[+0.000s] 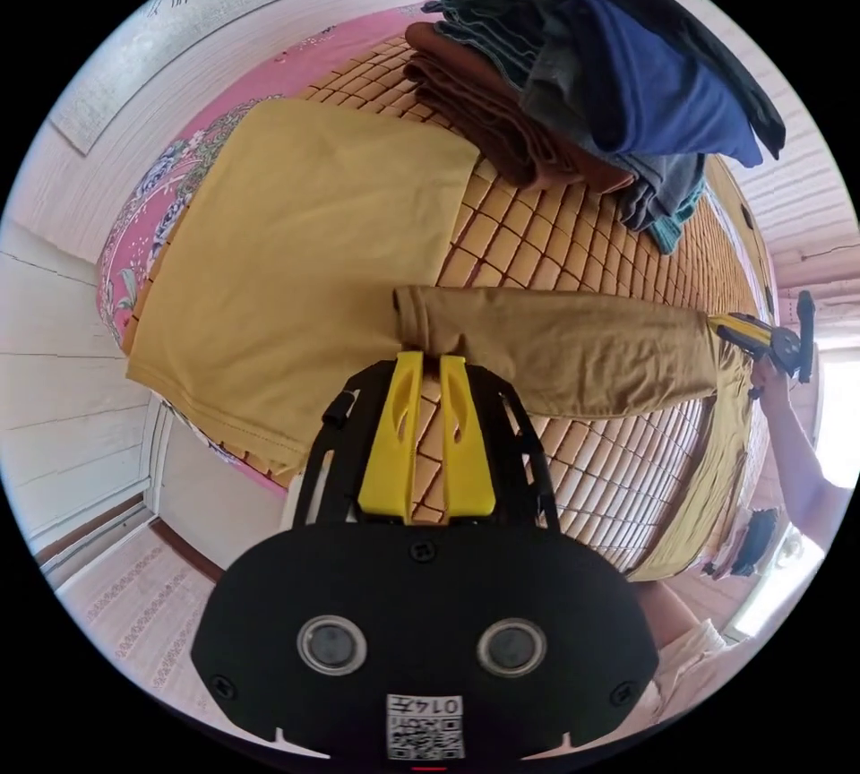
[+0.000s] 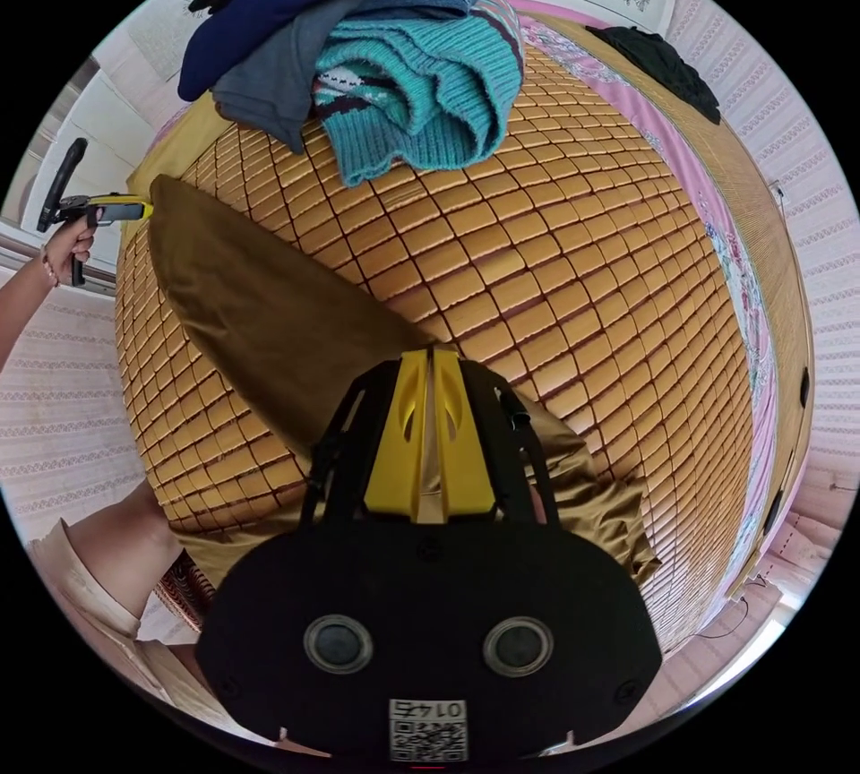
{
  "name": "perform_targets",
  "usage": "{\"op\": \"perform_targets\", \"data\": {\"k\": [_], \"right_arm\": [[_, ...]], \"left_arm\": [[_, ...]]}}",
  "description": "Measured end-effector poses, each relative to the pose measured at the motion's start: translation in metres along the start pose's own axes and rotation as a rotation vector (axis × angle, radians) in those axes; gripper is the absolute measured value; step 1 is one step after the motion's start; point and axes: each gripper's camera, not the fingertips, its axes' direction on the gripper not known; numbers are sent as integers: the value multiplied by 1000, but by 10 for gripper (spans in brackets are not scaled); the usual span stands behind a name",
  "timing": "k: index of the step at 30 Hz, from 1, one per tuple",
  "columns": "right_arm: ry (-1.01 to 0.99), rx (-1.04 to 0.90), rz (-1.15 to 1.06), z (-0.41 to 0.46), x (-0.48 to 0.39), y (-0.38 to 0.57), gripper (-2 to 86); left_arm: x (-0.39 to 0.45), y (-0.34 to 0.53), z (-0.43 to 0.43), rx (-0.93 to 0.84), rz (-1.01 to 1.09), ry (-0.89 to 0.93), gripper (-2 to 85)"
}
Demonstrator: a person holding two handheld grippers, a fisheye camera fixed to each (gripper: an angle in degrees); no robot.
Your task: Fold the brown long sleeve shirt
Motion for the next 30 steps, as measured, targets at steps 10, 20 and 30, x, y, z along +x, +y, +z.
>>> {"op": "perform_targets", "data": {"k": [10,20,30], "right_arm": [[-13,-20,-18,-5,5,5,5],[-13,28,-193,-50,-51,-29,69],[-42,-21,-240,-36,-113,-61,5]], "left_arm": [[9,43,-78,70,80,110,5],[-23,72,-4,18,-61,114,48],[19,62,74,-24,42,-27,-1]]}}
